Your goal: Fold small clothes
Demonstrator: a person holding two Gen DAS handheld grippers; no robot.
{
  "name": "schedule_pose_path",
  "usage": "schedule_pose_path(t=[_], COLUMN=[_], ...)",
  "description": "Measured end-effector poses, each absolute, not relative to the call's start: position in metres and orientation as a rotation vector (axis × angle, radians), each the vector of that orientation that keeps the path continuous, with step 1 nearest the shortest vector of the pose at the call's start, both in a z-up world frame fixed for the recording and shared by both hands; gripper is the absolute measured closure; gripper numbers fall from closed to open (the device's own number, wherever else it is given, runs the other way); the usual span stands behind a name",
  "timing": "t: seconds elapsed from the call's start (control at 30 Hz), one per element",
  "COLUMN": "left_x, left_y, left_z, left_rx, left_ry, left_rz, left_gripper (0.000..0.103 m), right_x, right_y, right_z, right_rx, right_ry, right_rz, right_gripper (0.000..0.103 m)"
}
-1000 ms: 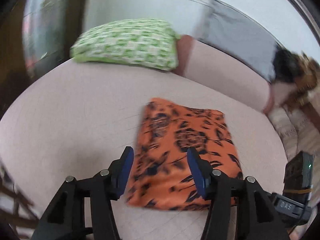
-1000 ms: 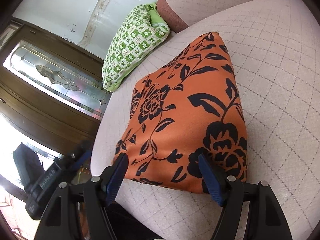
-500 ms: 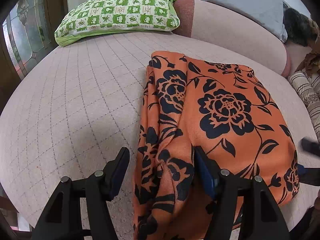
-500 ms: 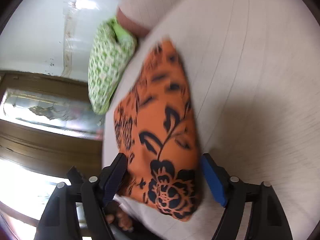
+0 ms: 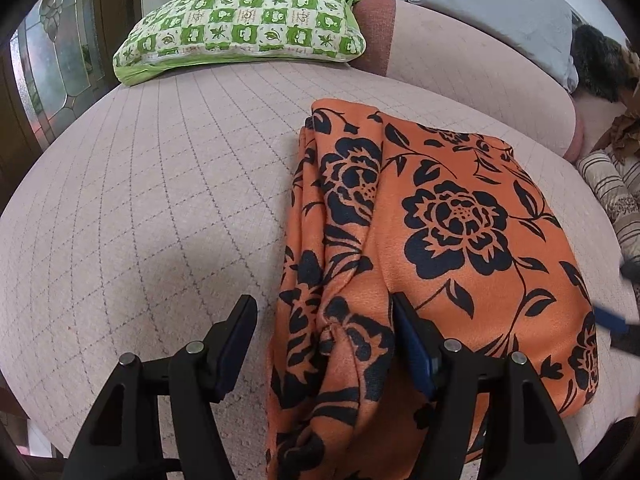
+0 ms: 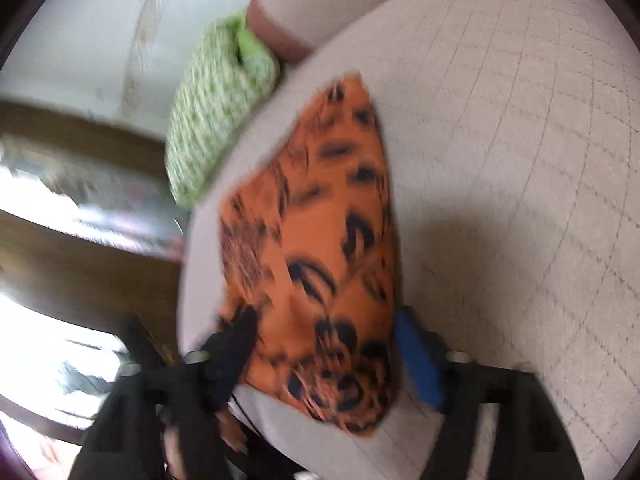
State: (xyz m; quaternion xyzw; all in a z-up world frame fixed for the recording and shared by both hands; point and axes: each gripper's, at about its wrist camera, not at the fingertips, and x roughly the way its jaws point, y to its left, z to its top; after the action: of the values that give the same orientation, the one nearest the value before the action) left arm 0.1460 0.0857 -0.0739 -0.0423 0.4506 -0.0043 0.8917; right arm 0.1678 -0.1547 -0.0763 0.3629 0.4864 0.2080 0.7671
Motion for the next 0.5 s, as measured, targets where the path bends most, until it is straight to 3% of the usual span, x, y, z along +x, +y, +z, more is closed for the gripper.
schedule_pose_path(t=[0.17, 0.2, 0.23, 0.33, 0.5], left_x=[0.147, 0.147, 0.147, 0.145, 0.144], left_y=[0.089, 0.09, 0.092, 0.094, 0.095], left_z=[-0.075, -0.076, -0.077, -0.078, -0.078], left_rx=[-0.102, -0.107, -0.111, -0.11, -0.115], left_ry=[0.938, 0.938, 0.938, 0.932, 0.932], left_rz=[-0.018, -0.02, -0.02, -0.024, -0.021], left_gripper=[0.033, 0.033, 0.033, 0.032, 0.032], right_x=[0.213, 0.222, 0.223, 0.211, 0.213], right_y=[-0.158, -0.15, -0.144, -0.123, -0.117], right_z=[-0.095, -0.098, -0.098, -0.08, -0.086], right_rx=[0.878, 0.866, 0.83, 0.566, 0.472], right_ry=[1.093, 1.111, 1.11, 1.075, 1.106], right_rz=[0.448, 0.467, 0.456, 0.398, 0.341], right_gripper=[0.026, 0.032, 0.056, 0.072, 0.069])
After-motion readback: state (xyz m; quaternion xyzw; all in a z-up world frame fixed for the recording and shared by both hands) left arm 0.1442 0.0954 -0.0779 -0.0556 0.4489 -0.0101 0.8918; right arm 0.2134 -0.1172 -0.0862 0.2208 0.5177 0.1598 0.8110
